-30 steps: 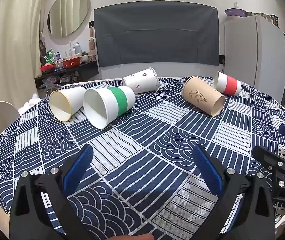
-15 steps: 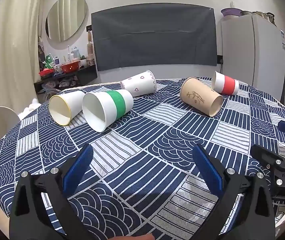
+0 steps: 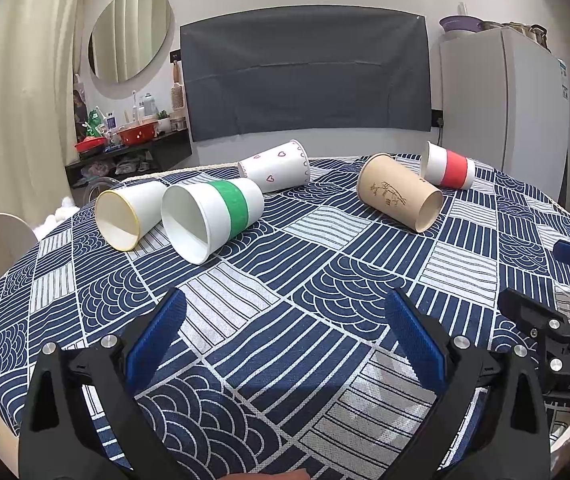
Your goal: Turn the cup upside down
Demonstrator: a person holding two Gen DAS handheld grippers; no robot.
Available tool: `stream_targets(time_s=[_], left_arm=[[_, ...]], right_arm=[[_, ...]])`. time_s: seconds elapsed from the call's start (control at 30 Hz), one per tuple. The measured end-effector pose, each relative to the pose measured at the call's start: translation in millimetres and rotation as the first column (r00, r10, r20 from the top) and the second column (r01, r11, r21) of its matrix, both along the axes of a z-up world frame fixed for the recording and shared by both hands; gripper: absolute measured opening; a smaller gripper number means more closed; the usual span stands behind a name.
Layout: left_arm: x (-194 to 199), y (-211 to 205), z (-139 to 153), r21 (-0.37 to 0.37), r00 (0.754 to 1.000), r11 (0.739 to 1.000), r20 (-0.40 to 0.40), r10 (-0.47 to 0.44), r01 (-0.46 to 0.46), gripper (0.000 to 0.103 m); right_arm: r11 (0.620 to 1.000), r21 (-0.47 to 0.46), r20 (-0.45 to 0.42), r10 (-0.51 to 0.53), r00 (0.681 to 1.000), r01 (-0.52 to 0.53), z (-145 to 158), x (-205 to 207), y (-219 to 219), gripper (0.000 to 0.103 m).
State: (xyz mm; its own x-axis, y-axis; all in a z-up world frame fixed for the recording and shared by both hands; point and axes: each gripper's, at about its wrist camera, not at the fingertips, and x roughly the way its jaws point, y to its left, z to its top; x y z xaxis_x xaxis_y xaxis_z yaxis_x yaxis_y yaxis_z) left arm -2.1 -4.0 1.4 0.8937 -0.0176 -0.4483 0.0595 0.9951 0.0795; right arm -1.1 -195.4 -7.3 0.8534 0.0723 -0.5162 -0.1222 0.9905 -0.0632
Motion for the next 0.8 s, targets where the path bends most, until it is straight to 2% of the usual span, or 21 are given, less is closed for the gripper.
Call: stream_targets(time_s=[0.8], left_arm=[[-0.5, -1.0, -1.9, 0.005, 1.000, 1.000, 0.000, -0.007, 0.007, 0.097]], right_arm=[[1.000, -0.013, 0.001, 0.000, 1.000, 0.000, -1.2, 0.6, 0.3, 0.095]])
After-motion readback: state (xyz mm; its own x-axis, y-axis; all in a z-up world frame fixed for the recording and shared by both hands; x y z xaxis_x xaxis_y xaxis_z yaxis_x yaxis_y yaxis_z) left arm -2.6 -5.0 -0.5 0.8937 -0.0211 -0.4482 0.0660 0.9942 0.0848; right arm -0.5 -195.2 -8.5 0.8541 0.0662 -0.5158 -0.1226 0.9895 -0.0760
